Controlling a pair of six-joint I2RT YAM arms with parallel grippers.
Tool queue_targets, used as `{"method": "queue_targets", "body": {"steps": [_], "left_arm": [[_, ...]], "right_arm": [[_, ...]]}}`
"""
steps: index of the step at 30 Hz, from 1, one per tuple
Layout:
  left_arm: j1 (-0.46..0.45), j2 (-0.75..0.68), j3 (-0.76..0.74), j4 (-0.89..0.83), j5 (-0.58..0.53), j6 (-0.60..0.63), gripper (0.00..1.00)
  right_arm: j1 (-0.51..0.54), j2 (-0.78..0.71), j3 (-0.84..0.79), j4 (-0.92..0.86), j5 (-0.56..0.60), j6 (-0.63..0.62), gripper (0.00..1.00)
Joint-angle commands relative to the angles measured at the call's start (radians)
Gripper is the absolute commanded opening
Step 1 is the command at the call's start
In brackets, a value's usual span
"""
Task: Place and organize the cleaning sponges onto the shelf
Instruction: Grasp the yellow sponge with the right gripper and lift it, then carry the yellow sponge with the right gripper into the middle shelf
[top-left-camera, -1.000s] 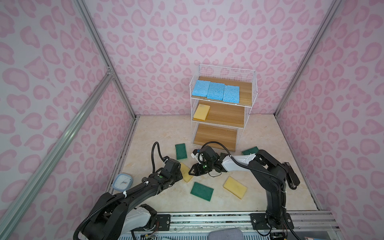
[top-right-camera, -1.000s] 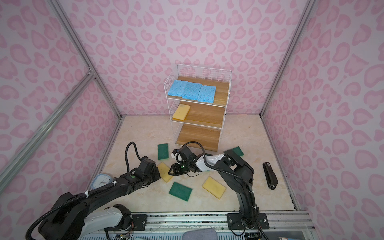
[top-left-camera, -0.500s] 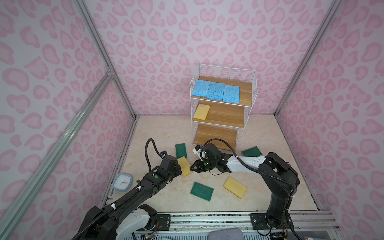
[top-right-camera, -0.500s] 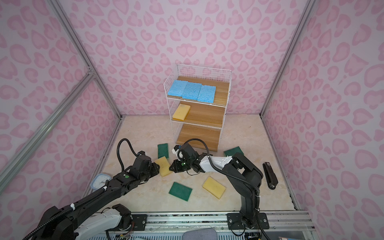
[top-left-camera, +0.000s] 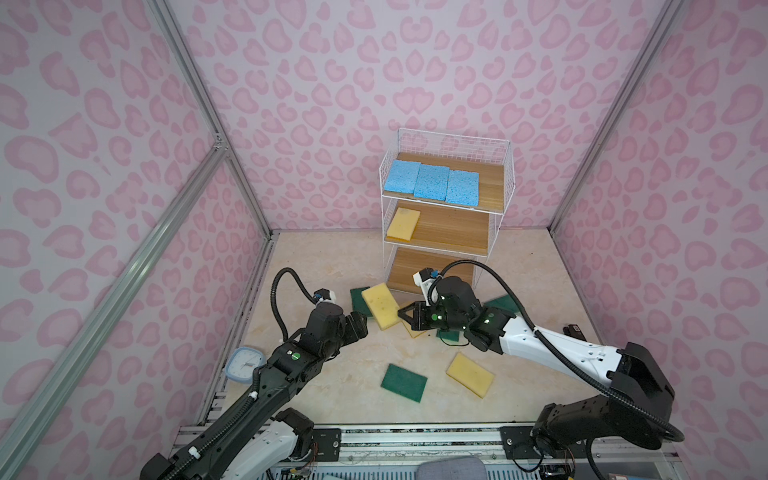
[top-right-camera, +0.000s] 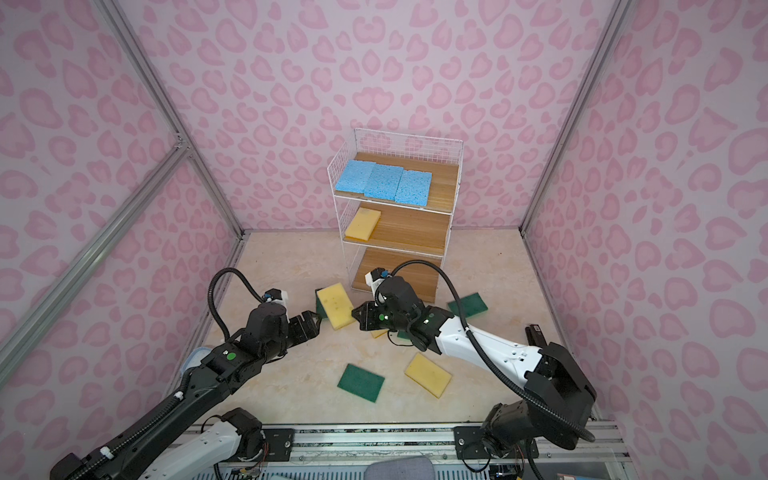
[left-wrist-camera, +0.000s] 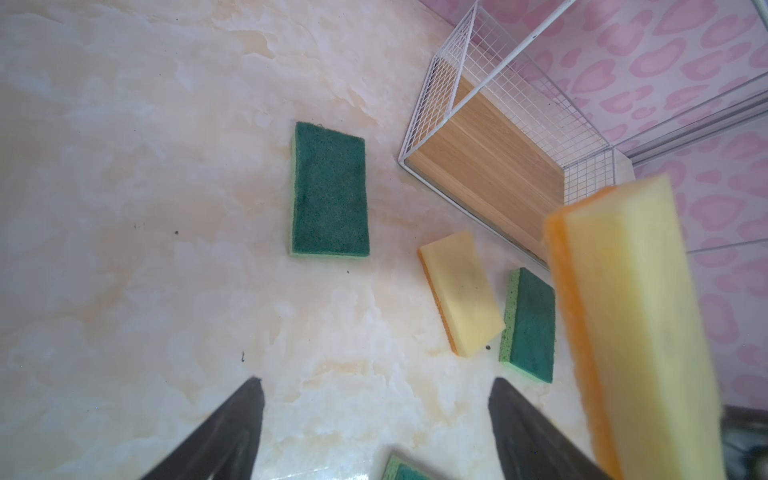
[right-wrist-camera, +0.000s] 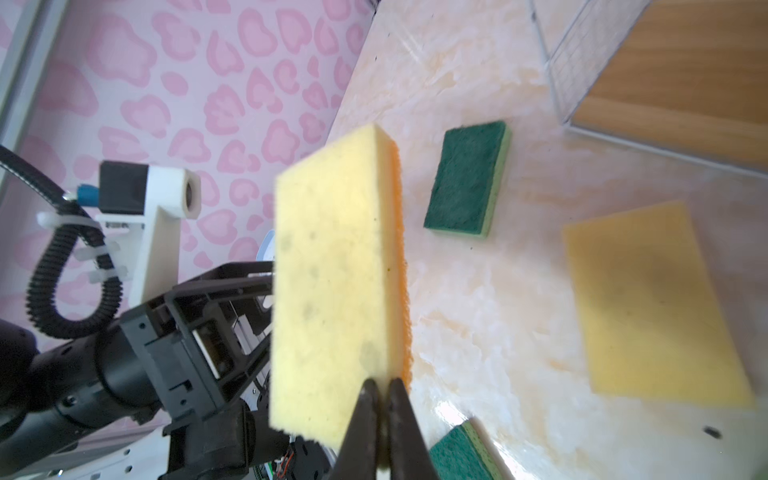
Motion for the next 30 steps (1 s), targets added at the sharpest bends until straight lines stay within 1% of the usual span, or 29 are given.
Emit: {"method": "queue_targets", "body": {"steps": [1, 5, 8, 11, 15, 25, 30], "left_arm": [[0.002, -0.014, 0.02, -0.013, -0.008, 0.024, 0.86], [0.005, -0.024, 0.041, -0.016, -0.004, 0.037, 0.86], [0.007, -0.019, 0.05, -0.012, 0.008, 0.043, 0.86], [0.007, -0.007, 0.043, 0.006, 0.022, 0.044, 0.86], [0.007, 0.01, 0.025, 0.034, 0.039, 0.043, 0.86], [0.008, 0.038, 0.009, 0.071, 0.068, 0.049, 0.86], [0.008, 0.039, 0.001, 0.077, 0.084, 0.054, 0.86]], "right_arm": [[-0.011, -0.044, -0.008, -0.065, 0.107, 0.025, 0.08], [-0.047, -0.081, -0.009, -0.099, 0.136, 0.039, 0.08], [-0.075, -0.118, -0.02, -0.092, 0.167, 0.076, 0.08], [-0.089, -0.154, -0.02, -0.098, 0.255, 0.132, 0.08], [-0.098, -0.181, -0.009, -0.068, 0.33, 0.191, 0.08], [-0.102, -0.107, 0.126, -0.057, 0.49, 0.304, 0.07], [-0.118, -0.031, 0.203, -0.053, 0.523, 0.334, 0.06]]}}
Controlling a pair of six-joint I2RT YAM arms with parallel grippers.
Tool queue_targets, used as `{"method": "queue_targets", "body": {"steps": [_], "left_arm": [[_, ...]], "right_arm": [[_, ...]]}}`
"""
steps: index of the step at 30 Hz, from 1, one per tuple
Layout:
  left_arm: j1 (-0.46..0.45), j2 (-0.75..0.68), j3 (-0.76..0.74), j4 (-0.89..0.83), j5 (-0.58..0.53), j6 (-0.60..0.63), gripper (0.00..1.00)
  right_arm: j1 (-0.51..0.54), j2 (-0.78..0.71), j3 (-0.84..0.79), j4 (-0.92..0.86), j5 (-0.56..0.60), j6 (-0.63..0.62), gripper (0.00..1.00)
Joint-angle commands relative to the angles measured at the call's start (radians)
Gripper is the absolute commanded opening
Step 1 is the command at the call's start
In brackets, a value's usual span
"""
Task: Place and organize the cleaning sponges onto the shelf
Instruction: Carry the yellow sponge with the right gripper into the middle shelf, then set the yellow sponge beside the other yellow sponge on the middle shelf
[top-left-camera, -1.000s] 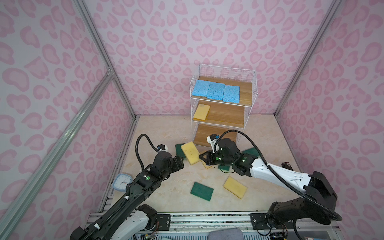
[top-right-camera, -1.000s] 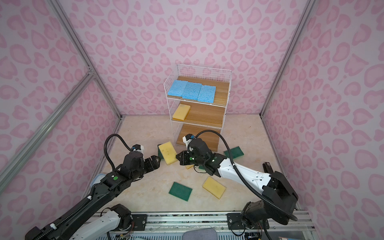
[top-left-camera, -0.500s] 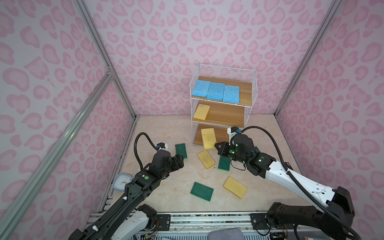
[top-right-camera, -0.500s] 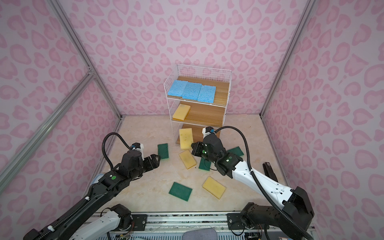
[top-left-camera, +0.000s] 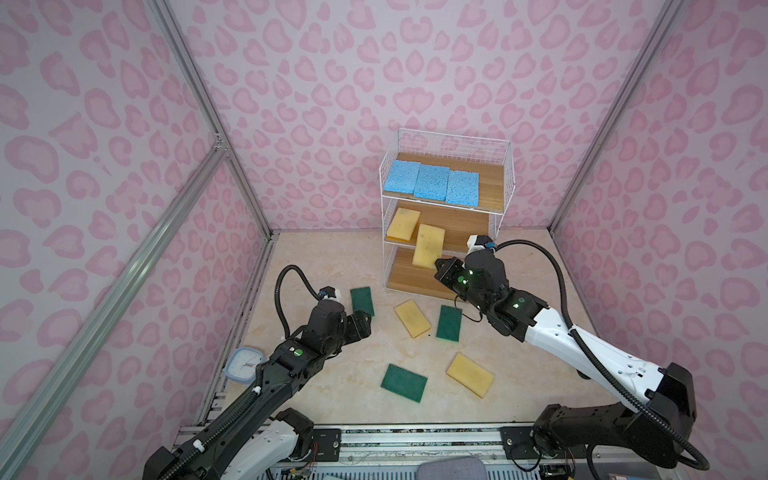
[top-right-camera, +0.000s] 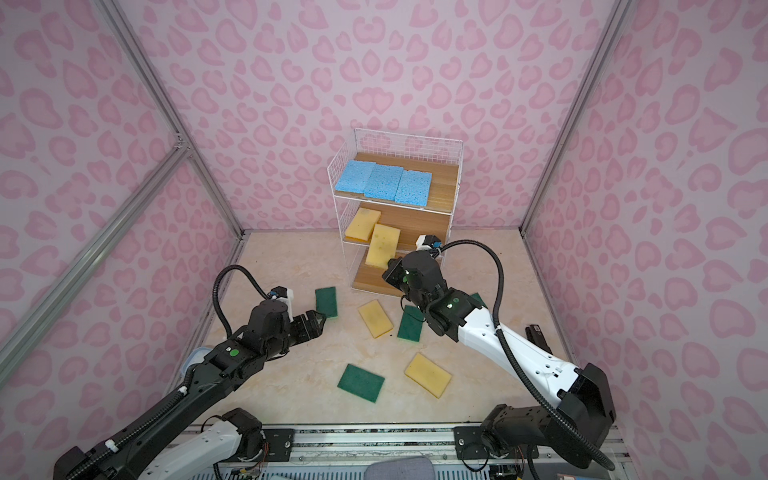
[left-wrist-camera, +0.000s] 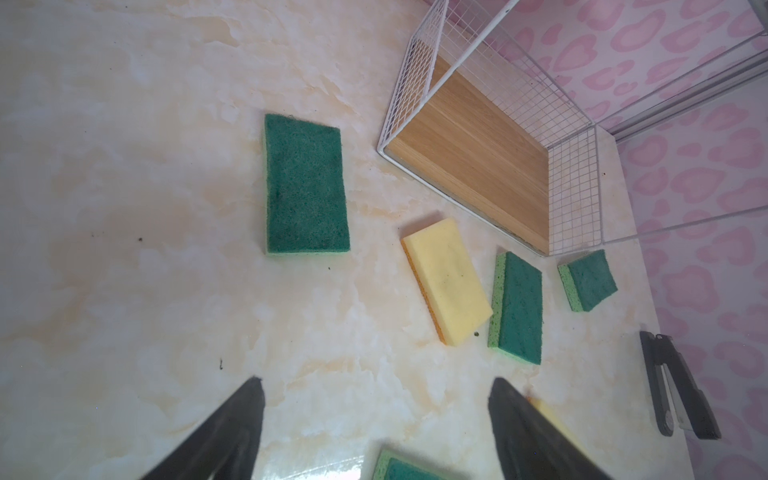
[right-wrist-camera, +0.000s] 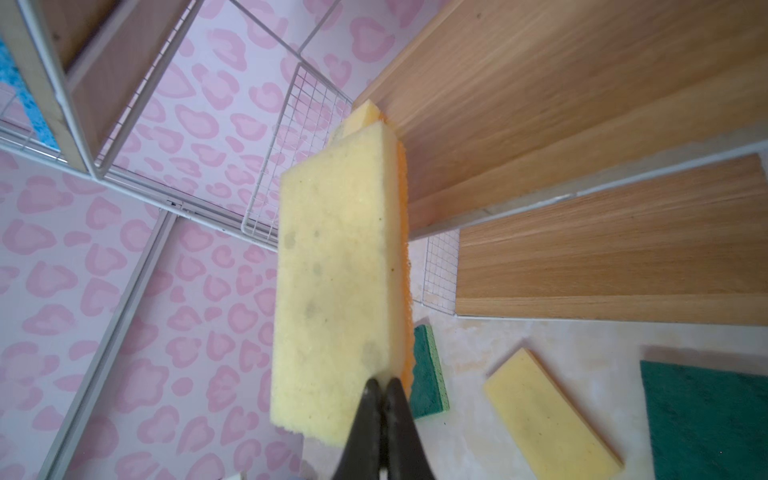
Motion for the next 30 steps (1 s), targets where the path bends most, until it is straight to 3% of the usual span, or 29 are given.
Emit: {"method": "queue_targets", "body": {"steps": [1, 11, 23, 30], "left_arm": [[0.002, -0.001, -0.009, 0.036, 0.018, 0.012, 0.86], [0.002, -0.014, -0.034, 0.044, 0.033, 0.019, 0.86], [0.003, 0.001, -0.039, 0.05, 0.046, 0.026, 0.86], [0.007, 0.012, -0.034, 0.05, 0.047, 0.031, 0.86]], "right_arm": [[-0.011, 0.045, 0.044, 0.022, 0.055, 0.036, 0.06], [-0.072, 0.182, 0.199, -0.048, 0.061, 0.051, 0.06], [-0.093, 0.309, 0.39, -0.189, 0.061, -0.019, 0.07], [-0.096, 0.316, 0.417, -0.247, 0.105, -0.024, 0.07]]}}
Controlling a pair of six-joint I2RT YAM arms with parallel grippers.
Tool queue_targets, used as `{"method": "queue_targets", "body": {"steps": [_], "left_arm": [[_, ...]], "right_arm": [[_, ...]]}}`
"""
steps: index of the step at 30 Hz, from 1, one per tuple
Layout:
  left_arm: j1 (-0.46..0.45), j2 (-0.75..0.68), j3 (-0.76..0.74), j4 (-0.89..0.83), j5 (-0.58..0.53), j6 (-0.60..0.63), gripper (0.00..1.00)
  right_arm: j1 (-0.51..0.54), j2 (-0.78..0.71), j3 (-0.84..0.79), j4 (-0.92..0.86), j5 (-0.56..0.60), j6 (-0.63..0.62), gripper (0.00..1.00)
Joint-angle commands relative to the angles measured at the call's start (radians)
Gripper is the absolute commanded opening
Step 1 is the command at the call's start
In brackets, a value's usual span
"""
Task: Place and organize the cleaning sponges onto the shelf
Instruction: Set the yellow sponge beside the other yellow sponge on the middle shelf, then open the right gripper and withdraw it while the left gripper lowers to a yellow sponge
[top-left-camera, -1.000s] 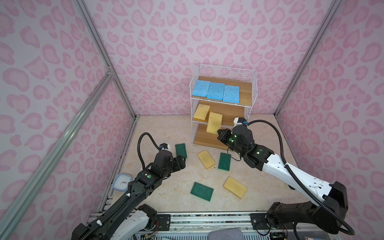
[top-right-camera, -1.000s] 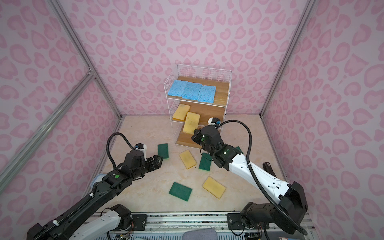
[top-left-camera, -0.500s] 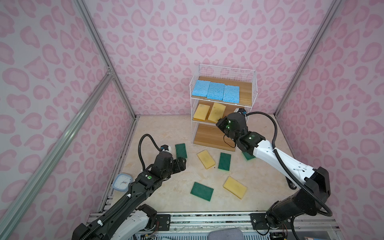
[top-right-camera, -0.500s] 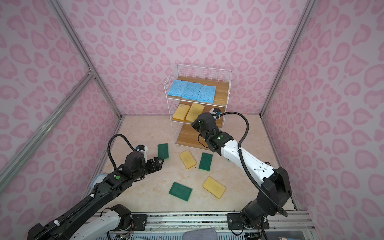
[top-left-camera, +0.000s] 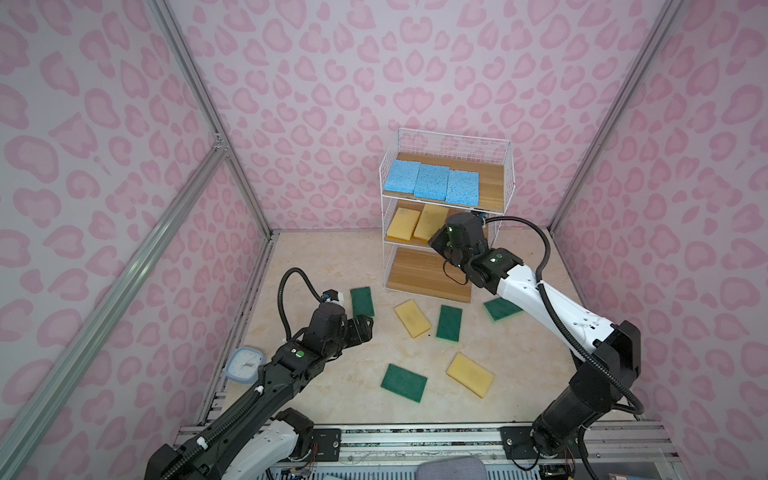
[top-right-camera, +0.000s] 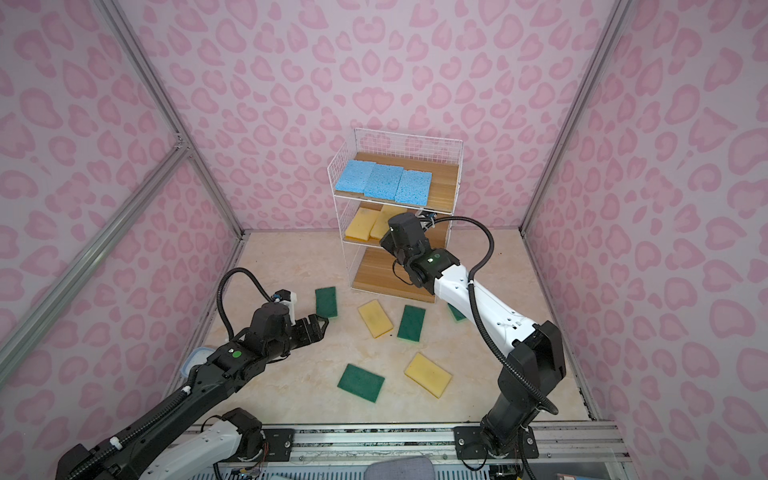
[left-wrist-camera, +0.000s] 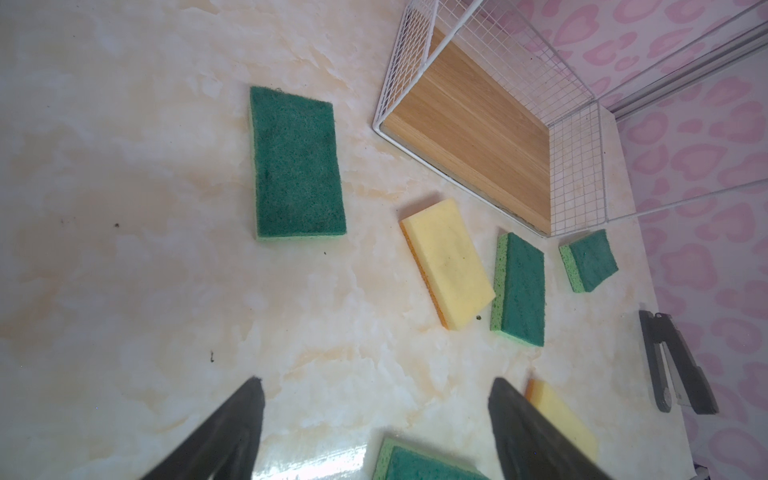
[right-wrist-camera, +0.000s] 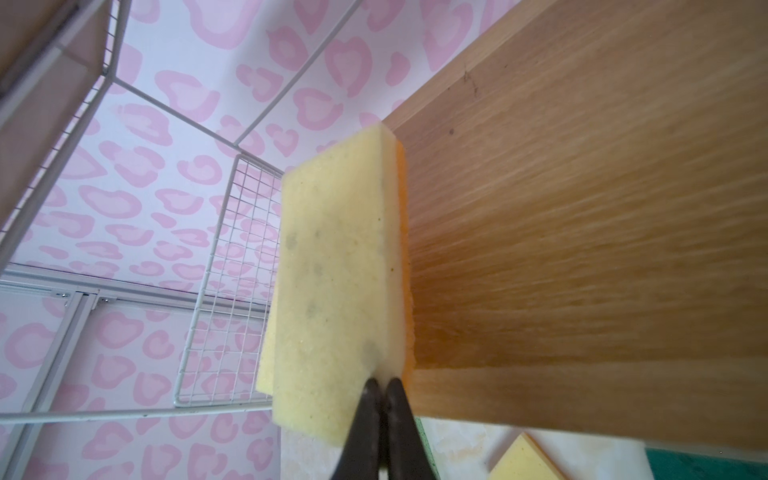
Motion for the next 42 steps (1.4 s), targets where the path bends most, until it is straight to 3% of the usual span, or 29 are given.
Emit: {"method": "queue_targets", "body": {"steps": [1, 26, 33, 39, 42], "left_arm": [[0.003, 0.007, 0.001, 0.028, 0.005, 0.014, 0.86], [0.005, 0.005, -0.02, 0.033, 0.004, 0.003, 0.86], [0.005, 0.005, -0.022, 0.033, 0.006, 0.001, 0.86], [0.006, 0.002, -0.02, 0.03, 0.006, 0.001, 0.86], [0.006, 0.003, -0.016, 0.027, 0.004, 0.006, 0.87]], "right_arm": [[-0.001, 0.002, 0.012, -0.028, 0.046, -0.032, 0.07], [-0.002, 0.09, 0.079, -0.025, -0.049, -0.081, 0.14], [-0.004, 0.08, 0.057, -0.002, -0.077, -0.087, 0.38], [-0.005, 0.058, 0.034, 0.018, -0.082, -0.094, 0.49], [-0.003, 0.041, 0.016, 0.03, -0.098, -0.108, 0.58]]}}
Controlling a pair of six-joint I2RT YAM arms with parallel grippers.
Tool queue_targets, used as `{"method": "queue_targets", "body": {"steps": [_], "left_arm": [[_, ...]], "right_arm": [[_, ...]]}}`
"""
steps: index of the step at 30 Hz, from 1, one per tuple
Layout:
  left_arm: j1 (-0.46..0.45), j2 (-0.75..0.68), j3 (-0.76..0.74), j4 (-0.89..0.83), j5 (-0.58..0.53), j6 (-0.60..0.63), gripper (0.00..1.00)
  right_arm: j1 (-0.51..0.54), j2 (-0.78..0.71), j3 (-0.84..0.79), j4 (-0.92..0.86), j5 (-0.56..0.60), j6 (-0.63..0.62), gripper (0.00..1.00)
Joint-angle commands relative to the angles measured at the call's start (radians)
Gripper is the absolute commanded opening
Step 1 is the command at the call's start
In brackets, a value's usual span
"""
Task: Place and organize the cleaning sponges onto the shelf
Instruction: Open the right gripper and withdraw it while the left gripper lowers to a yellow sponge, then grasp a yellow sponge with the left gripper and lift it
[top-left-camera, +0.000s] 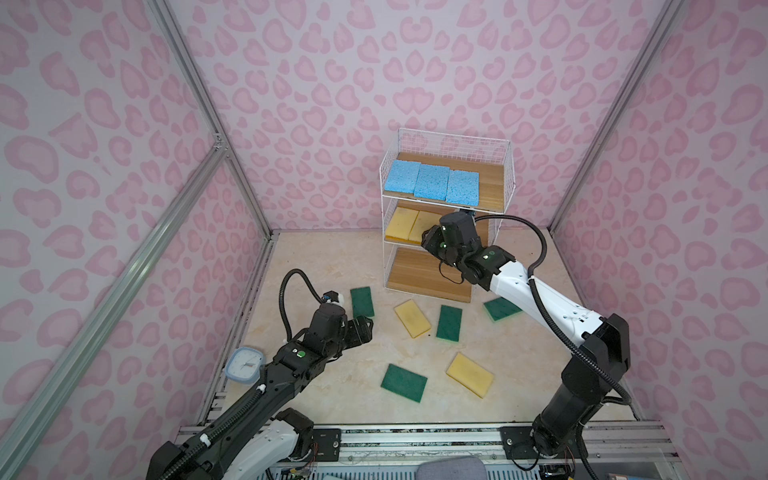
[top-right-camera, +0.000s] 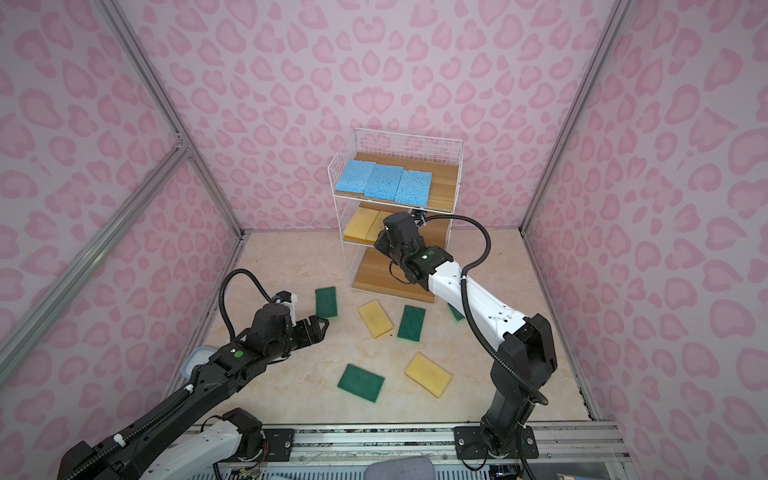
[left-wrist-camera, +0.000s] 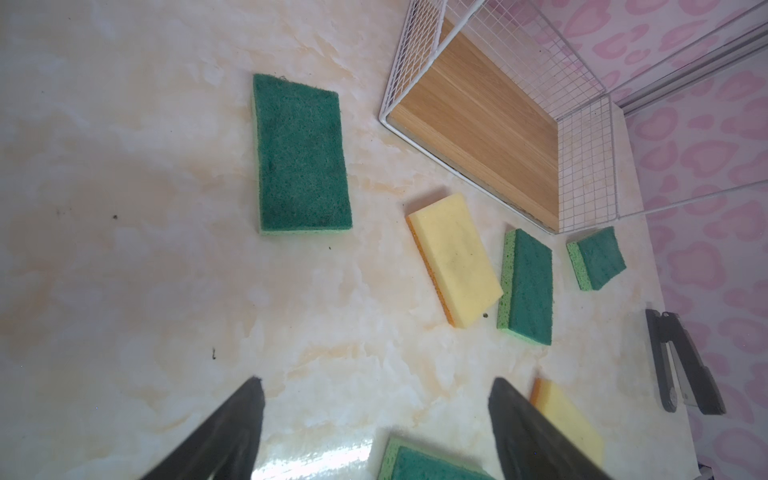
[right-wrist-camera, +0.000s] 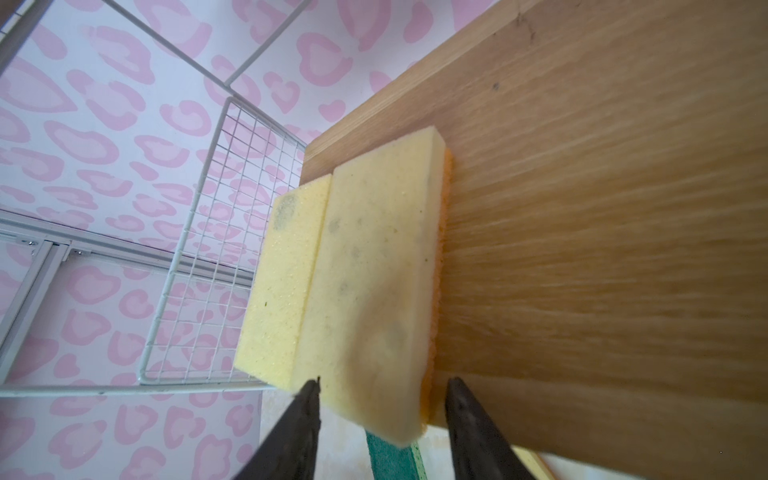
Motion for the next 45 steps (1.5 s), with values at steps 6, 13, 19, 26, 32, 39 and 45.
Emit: {"method": "queue_targets", "body": {"steps": [6, 13, 19, 26, 32, 39, 45], "left_arm": [[0.003, 0.017, 0.034, -0.007, -0.007, 0.028, 0.87], [-0.002, 0.08, 0.04, 0.03, 0.03, 0.001, 0.8], [-0.044, 0.176, 0.065, 0.083, 0.037, -0.031, 0.73], [-0.129, 0.341, 0.111, 0.168, 0.021, -0.097, 0.73], [-0.189, 0.464, 0.147, 0.247, -0.014, -0.165, 0.7], [-0.237, 0.635, 0.231, 0.308, -0.021, -0.217, 0.69], [-0.247, 0.735, 0.281, 0.332, -0.018, -0.241, 0.63]], "right_arm": [[0.005, -0.076, -0.096, 0.084, -0.049, -0.062, 0.77], [0.029, -0.164, -0.197, 0.107, -0.055, -0.149, 0.79], [0.045, -0.275, -0.32, 0.134, -0.073, -0.187, 0.77], [0.057, -0.431, -0.48, 0.157, -0.177, -0.281, 0.75], [0.005, -0.571, -0.671, 0.19, -0.268, -0.29, 0.72], [-0.147, -0.682, -0.829, 0.167, -0.419, -0.272, 0.69], [-0.239, -0.747, -0.909, 0.142, -0.498, -0.276, 0.67]]}}
